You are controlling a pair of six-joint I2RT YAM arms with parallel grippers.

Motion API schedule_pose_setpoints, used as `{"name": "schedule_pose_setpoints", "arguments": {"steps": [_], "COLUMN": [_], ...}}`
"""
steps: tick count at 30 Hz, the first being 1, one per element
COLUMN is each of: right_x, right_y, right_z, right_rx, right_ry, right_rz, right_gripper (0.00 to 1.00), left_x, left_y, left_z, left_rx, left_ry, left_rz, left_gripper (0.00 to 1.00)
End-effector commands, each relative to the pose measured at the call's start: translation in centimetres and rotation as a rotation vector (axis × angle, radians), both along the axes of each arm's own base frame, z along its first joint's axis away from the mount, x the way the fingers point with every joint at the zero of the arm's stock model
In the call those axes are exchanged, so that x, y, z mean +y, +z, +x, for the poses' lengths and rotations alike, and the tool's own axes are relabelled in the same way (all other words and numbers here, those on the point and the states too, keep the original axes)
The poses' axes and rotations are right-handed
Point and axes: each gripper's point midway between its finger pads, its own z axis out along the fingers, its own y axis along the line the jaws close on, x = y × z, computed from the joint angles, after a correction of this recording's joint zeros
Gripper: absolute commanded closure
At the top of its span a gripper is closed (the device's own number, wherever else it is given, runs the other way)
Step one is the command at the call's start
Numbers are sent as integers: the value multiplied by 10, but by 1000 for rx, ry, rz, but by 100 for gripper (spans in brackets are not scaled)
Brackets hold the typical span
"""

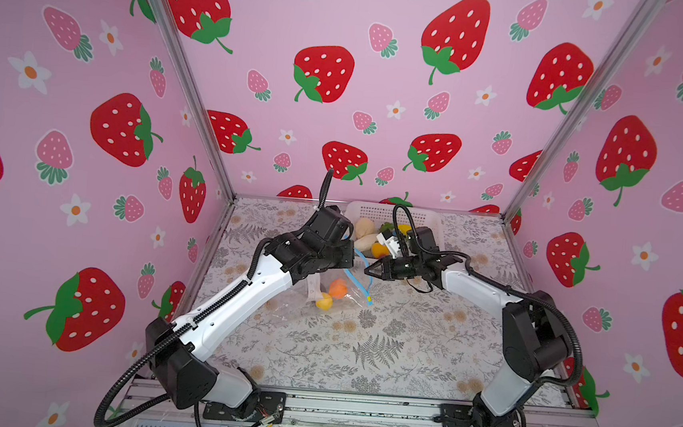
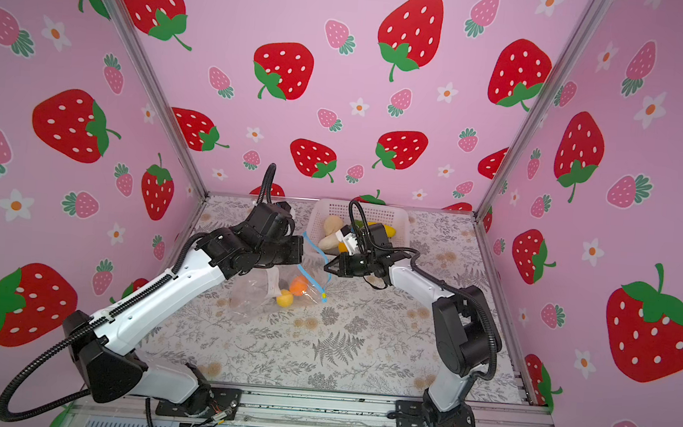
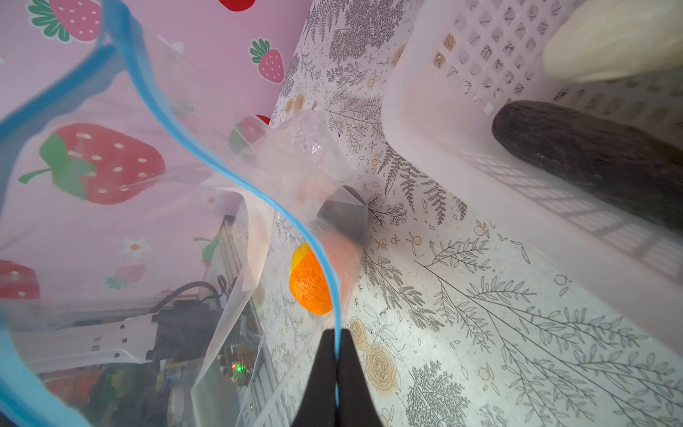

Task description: Place the food in the zip-top bag and seal the zipper

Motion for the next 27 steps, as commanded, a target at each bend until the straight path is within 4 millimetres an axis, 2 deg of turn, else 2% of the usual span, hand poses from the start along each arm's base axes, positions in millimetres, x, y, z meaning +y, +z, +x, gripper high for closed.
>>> {"name": "schedule_pose_setpoints", "arguments": {"steps": [1,10,21,27], "right_x": [4,10,18,19], "right_y": [26,37,41,32], "right_z": [-1,-1,-3,-5], "right_rx": [-37,-56,-66,-57], "right_ry": [6,18,31,32], "right_rz": [31,42,45,35], "right_gripper": [100,100,100,99], "left_x": [8,17,27,28], "left_y": [9,19,40,34], "left_z": [0,0,-3,-4], "left_rx": [-33,-64,-119,-108], "left_ry": [17,36,43,40], "left_rz": [5,2,-11,-8], "left_gripper": [100,100,100,100]}}
